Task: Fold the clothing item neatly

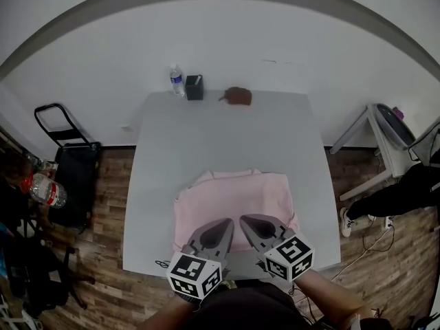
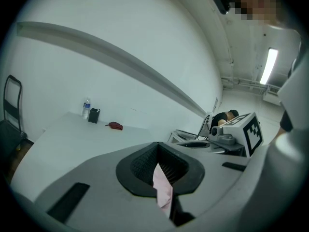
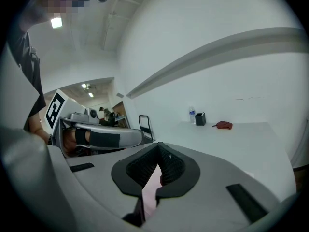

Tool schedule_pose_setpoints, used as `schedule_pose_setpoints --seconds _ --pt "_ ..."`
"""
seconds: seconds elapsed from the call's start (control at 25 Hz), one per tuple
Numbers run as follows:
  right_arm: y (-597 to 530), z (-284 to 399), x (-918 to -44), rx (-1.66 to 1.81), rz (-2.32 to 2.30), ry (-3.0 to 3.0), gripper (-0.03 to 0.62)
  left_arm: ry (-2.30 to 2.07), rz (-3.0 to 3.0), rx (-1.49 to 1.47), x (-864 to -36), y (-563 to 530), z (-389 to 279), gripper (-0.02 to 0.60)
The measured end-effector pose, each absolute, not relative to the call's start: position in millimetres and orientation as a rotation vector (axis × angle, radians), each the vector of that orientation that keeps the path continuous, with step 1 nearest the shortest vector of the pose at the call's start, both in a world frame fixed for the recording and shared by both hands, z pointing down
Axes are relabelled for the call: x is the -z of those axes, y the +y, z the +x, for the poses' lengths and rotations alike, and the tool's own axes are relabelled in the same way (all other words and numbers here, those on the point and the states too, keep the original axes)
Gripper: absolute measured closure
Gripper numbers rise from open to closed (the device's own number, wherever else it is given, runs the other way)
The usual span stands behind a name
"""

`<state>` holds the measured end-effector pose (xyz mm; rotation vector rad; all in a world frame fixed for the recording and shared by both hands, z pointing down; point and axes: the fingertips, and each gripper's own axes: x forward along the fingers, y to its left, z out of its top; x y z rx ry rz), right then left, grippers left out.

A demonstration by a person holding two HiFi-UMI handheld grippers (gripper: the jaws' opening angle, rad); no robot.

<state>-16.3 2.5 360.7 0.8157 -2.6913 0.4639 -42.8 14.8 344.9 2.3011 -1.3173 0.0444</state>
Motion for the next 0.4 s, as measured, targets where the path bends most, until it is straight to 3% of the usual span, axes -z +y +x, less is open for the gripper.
schedule_pose_setpoints --seconds 0.4 --pt "0.3 -21.6 -364.3 -0.459 0.808 -2.686 0.580 -1.333 2.289 -0.060 -350.5 11.6 -48.8 0.575"
